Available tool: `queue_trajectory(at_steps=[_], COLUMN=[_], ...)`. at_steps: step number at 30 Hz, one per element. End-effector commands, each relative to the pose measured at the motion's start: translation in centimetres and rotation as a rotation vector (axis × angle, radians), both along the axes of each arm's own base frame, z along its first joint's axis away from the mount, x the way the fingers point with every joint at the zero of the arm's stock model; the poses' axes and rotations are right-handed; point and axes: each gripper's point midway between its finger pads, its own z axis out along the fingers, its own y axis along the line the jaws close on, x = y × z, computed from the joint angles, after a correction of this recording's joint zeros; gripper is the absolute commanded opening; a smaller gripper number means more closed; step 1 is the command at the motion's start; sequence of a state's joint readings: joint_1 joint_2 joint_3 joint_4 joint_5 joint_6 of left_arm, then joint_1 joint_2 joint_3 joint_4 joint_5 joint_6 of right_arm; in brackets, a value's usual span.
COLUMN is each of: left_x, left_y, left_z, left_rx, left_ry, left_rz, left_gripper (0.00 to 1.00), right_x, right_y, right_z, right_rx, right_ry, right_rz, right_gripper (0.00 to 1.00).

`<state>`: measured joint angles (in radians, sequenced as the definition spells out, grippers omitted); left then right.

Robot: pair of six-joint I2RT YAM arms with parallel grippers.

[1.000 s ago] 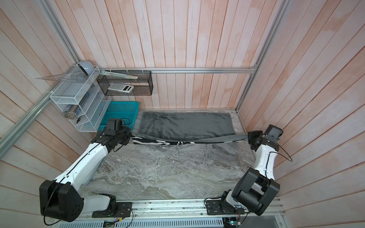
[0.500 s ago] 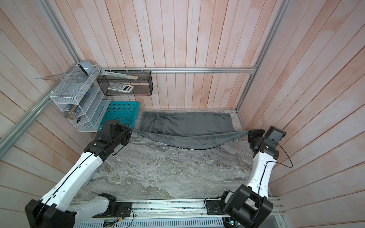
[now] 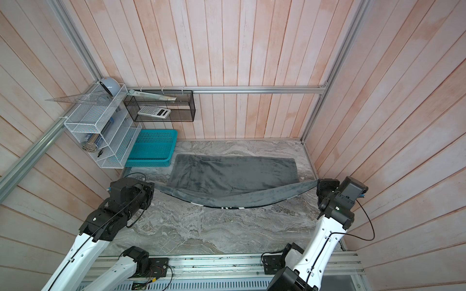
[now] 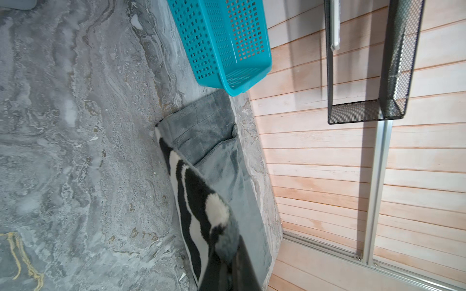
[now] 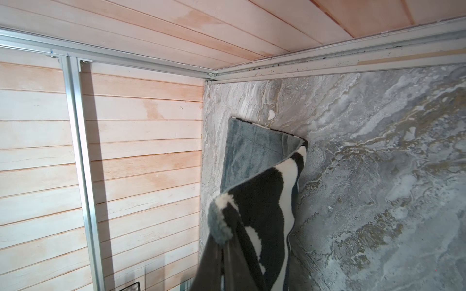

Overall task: Roll up the pillowcase
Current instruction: Fold the pillowcase at the center of the board.

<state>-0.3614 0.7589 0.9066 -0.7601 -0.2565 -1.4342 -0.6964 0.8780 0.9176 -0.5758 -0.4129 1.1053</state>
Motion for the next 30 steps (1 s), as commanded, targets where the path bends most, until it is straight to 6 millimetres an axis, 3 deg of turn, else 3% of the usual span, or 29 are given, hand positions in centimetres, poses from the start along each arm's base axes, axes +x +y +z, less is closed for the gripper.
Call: queue_trajectory(at_steps=[1,8,15,21,25,30], left_x=[1.2,9.0,14.8,19.5,22.5,24.8], left_y=[0.4,-1.7,-0.6,-0.4,-1.1,-1.3], left_z=[0.2,-0.4,-1.2,-0.1,-1.3,-3.8], left_rx=[0.053,0.08,0.099,0.173,0.192,0.196], left_ry=[0.005,0.03,0.027,-0.007,0.014,0.049], left_rz=[0.031,-0.007,0.026,0.005,-0.035,-0.043], left_gripper=[0.0,0.0,0.0,0.0,0.0,0.0], right_x=[0.7,7.3,14.4,18.8,21.0,23.2], right_y=[-0.9,-2.1,-1.1,-1.5,-1.4,-1.6], right_z=[-0.3,-1.5,-2.6,-5.0,-6.6,-8.5], right_rx=[0.003,0.015,-0.028,-0.028,-0.031,-0.032], right_ry=[0.007,0.032,0.083,0.14,0.179,0.235], right_rz=[-0.01,0.081,0.17,0.207,0.234,0.259], right_gripper=[0.0,0.0,0.0,0.0,0.0,0.0])
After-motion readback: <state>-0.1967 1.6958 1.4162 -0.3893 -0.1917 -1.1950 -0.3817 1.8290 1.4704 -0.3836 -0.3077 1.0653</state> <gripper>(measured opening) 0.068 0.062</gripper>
